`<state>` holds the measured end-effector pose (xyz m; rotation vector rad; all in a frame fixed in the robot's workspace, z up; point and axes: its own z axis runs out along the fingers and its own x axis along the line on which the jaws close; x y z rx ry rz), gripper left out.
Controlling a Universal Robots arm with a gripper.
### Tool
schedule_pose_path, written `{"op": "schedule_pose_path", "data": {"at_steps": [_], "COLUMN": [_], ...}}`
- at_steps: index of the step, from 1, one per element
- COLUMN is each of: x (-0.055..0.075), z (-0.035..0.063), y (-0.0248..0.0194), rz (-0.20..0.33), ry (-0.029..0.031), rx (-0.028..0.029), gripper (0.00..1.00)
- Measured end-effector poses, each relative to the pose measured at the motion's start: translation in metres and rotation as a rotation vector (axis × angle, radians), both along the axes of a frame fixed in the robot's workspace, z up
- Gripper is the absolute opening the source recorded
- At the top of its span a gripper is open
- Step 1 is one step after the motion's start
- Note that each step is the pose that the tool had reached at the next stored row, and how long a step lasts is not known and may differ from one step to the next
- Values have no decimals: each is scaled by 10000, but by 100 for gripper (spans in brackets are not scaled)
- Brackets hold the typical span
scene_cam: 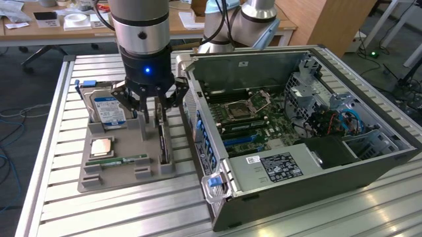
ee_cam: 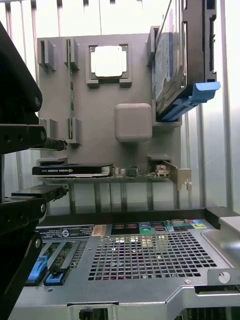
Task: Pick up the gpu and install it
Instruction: 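Pick up the gpu and move the gpu toward the slot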
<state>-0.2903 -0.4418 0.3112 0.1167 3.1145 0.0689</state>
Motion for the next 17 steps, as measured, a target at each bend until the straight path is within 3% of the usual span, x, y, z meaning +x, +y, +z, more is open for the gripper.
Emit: {"op": "schedule_pose_path", "data": {"at_steps": [17], "x": [21], "z": [-41], "y": [0], "rz": [0], "ry": [-2], "rx": [6], "gripper": [42]}}
